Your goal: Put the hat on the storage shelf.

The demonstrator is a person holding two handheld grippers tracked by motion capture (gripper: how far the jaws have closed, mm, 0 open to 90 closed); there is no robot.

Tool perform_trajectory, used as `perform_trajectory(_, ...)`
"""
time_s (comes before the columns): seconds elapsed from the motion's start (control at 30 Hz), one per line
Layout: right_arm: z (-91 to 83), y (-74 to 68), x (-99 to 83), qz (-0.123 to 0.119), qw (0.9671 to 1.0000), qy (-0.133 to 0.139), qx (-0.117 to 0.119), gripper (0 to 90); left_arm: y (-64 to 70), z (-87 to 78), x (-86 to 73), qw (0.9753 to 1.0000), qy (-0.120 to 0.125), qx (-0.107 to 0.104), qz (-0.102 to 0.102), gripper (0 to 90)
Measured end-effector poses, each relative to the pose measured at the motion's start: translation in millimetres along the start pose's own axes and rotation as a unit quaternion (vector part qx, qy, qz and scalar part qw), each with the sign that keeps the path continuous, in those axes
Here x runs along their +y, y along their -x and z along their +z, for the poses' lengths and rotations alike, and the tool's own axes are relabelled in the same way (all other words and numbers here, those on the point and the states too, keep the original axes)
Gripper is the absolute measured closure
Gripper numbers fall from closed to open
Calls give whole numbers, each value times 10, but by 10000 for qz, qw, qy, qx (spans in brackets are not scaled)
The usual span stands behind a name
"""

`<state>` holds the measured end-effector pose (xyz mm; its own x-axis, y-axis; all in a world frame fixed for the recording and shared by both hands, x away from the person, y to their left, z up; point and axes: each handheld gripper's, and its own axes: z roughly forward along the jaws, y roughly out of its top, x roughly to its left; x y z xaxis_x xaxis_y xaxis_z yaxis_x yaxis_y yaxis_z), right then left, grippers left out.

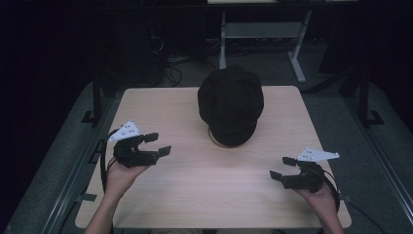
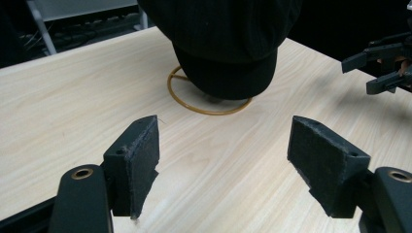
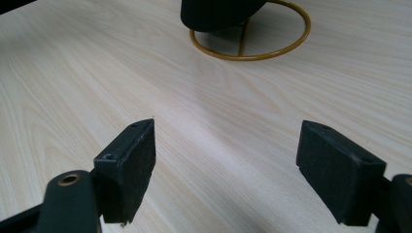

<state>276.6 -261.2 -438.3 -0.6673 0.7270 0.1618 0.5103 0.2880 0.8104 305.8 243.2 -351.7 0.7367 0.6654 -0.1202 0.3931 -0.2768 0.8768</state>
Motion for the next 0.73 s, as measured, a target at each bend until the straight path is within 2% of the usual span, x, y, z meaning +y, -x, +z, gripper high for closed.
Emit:
perform_trajectory(0.2, 24, -21, -20, -34, 10000, -76, 22, 216, 25, -50, -148, 10000, 30, 1, -37, 263)
perform_trajectory(0.43, 22, -54, -42, -90, 9999, -107, 55, 219, 92, -110, -339, 9999, 10, 145, 18, 244)
perform_trajectory(0.53, 25, -60, -60, -140, 9998, -166, -24, 219, 74, -133, -528, 9996, 132, 238, -92, 243)
perform_trajectory(0.57, 30, -67, -68, -155, 9996, -231, -58, 220, 52, -120, -652, 9994, 181, 247, -171, 250)
perform_trajectory(0.6, 30, -67, -68, -155, 9996, -231, -58, 220, 52, -120, -652, 9994, 181, 247, -171, 252)
perform_trajectory(0.63, 38, -80, -67, -164, 9995, -268, -60, 220, 45, -101, -700, 9994, -154, 315, -67, 251)
perform_trajectory(0.67, 41, -88, -65, -208, 9994, -277, -68, 219, 49, -105, -723, 9990, -175, 405, -4, 249)
perform_trajectory(0.73, 42, -98, -62, -222, 9994, -274, -50, 219, 41, -115, -737, 9991, -154, 396, -25, 250)
